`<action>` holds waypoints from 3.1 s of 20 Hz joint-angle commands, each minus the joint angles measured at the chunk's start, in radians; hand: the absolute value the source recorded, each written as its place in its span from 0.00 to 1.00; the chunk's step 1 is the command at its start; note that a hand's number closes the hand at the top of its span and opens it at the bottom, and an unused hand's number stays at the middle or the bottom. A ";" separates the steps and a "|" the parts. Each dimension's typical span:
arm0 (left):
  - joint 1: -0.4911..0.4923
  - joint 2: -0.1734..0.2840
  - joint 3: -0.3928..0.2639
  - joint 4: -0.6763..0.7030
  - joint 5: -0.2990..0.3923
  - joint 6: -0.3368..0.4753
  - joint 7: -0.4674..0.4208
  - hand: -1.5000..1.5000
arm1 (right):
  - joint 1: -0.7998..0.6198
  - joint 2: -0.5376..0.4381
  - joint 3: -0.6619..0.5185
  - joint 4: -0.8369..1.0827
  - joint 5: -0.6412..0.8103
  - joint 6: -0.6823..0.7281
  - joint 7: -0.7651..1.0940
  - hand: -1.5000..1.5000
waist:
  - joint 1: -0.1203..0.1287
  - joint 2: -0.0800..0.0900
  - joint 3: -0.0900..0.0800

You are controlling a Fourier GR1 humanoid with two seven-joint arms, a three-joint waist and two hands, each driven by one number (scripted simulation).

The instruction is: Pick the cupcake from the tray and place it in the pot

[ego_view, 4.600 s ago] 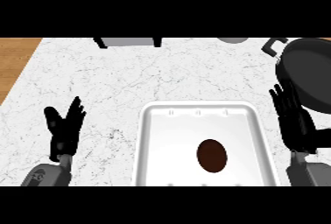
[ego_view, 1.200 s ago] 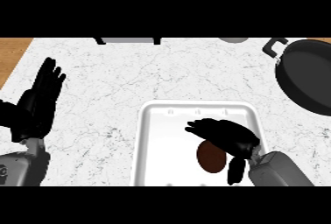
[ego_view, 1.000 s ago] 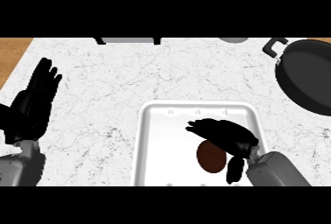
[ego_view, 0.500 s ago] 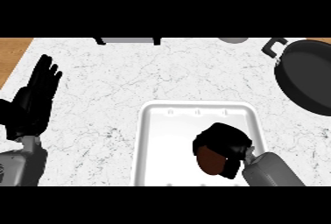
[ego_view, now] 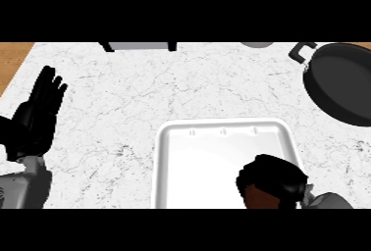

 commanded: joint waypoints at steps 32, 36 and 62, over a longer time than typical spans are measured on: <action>0.009 -0.049 -0.037 -0.031 -0.023 -0.009 0.006 0.50 | 0.201 -0.558 -0.960 0.182 -1.156 0.061 -0.222 1.00 | 0.030 0.009 0.001; -0.016 -0.016 0.000 -0.012 -0.018 -0.028 -0.007 0.50 | -0.009 -0.568 -0.855 0.367 -1.069 0.028 -0.203 1.00 | 0.040 0.011 0.002; -0.065 -0.042 -0.035 -0.001 -0.019 -0.047 0.017 0.50 | -0.636 -0.359 -0.603 1.259 -0.513 -0.443 -0.362 0.00 | 0.099 0.033 0.006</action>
